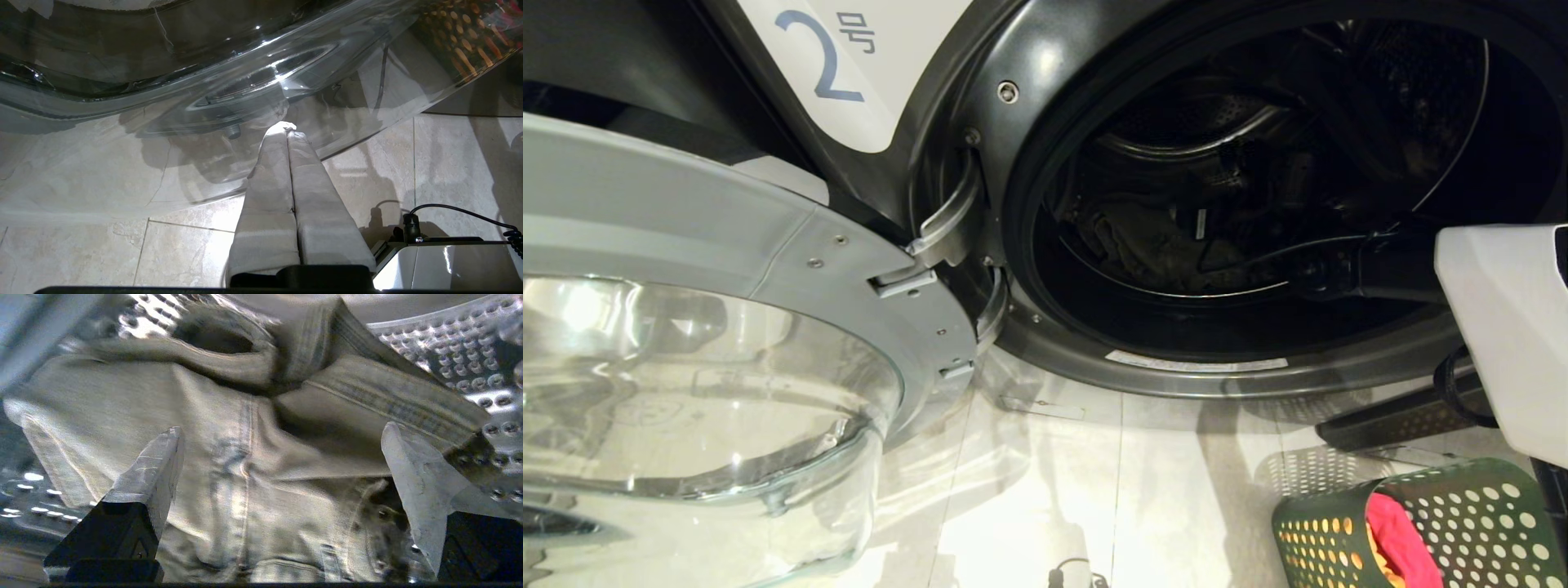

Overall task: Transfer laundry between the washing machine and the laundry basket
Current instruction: Pick a cloth and place it into the basket

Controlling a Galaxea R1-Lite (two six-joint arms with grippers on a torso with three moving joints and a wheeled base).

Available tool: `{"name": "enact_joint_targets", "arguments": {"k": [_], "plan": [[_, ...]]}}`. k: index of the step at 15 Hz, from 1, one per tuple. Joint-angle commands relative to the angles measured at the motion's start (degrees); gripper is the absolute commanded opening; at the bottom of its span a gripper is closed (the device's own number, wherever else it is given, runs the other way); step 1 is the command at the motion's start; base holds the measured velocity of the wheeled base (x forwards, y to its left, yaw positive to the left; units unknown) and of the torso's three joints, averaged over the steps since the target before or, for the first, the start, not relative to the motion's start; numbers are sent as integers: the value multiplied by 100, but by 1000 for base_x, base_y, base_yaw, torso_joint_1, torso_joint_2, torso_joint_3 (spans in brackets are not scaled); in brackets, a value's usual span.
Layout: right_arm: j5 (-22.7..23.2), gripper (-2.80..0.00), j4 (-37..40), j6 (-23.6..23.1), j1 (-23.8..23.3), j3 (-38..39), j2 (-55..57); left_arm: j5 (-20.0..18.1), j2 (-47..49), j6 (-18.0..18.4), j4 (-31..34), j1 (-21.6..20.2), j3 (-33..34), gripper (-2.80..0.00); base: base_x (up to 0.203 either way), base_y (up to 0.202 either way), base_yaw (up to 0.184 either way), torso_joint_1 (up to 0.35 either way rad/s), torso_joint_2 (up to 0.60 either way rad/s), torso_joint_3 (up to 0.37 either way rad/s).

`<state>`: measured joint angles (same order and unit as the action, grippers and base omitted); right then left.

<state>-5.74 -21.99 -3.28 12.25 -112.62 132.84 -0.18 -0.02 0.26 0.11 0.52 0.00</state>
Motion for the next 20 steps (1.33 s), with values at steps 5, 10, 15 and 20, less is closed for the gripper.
{"name": "enact_joint_targets", "arguments": {"k": [5, 10, 15, 20], "plan": [[167, 0, -182, 32, -143, -14, 360, 1, 2, 0, -2, 0, 0, -280, 0, 0, 0, 0, 0, 0], [378, 0, -954, 44, -136, -22, 1111, 1, 2, 0, -2, 0, 0, -280, 0, 0, 0, 0, 0, 0], [407, 0, -1321, 53, -135, -23, 1438, 1, 2, 0, -2, 0, 0, -280, 0, 0, 0, 0, 0, 0], [398, 0, -1483, 44, -144, -22, 1552, 1, 2, 0, -2, 0, 0, -280, 0, 0, 0, 0, 0, 0]]}}
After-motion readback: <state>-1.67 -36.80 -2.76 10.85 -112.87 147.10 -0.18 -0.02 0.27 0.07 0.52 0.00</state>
